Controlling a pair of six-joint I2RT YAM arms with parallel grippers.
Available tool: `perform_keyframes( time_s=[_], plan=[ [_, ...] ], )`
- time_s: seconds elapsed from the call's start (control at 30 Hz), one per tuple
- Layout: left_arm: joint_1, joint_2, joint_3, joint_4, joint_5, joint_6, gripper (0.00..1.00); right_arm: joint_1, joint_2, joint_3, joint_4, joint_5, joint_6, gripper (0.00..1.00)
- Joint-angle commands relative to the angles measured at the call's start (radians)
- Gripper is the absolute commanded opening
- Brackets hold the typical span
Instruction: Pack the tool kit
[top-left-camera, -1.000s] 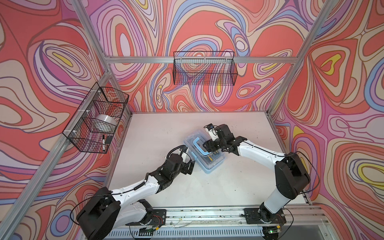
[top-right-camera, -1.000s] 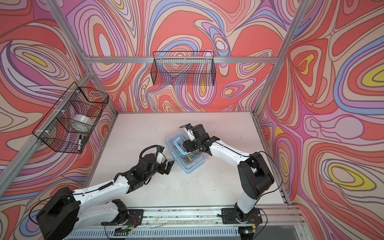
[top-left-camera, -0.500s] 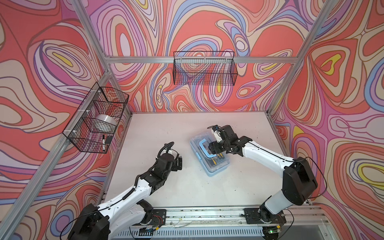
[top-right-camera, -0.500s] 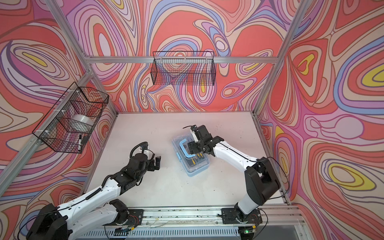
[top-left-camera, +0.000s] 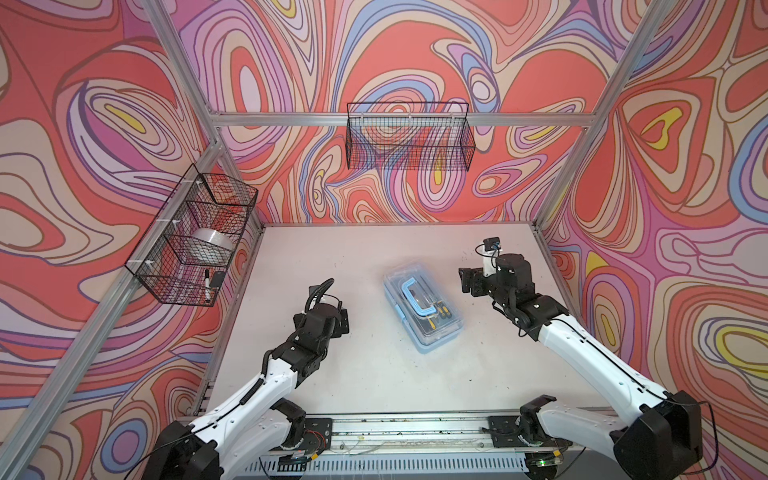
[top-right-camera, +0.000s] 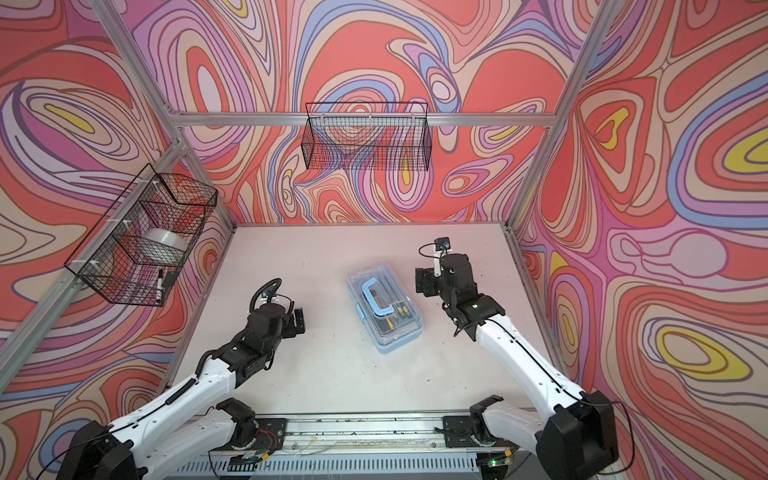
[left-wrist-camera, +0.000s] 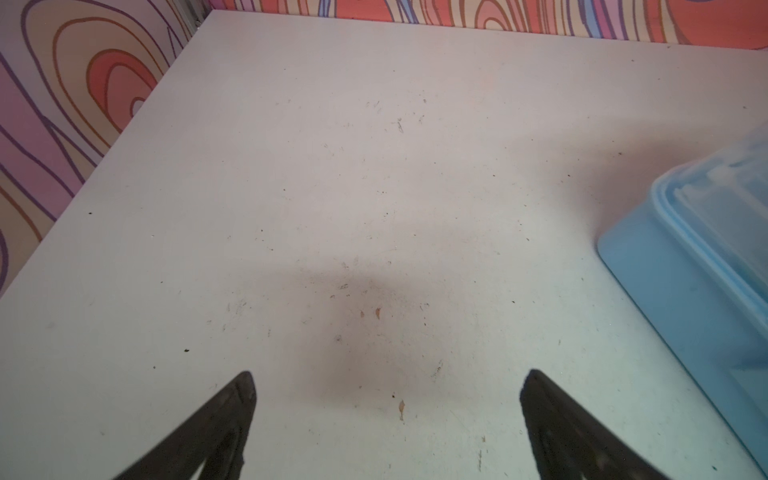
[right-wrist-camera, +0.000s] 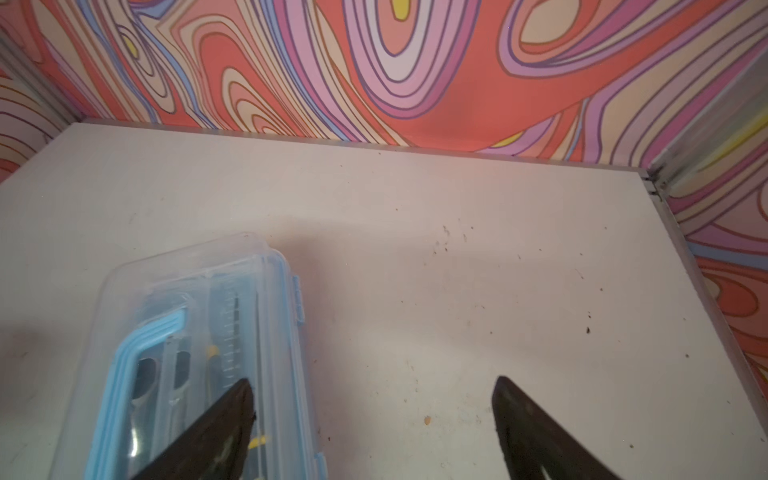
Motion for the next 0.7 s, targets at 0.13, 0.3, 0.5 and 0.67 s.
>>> perform_keyframes(
  time_s=[0.13,0.3,0.5,0.67],
  plan=[
    [0.031,-0.021,0.02,-0.053,-0.128,-0.063,1.0,-0.119,-0.068,-0.257,0.274,0.083,-0.021,0.95],
    [0.036,-0.024,0.03,-0.038,-0.177,-0.038,1.0,-0.159,-0.038,-0.431,0.557,0.133,-0.043,0.97],
    [0.052,-0.015,0.02,0.034,-0.272,0.039,1.0,-0.194,0.129,-0.531,0.857,0.193,-0.052,0.98],
    [0.061,0.029,0.019,0.095,-0.308,0.066,1.0,-0.208,0.26,-0.522,1.037,0.208,-0.084,0.97]
  ],
)
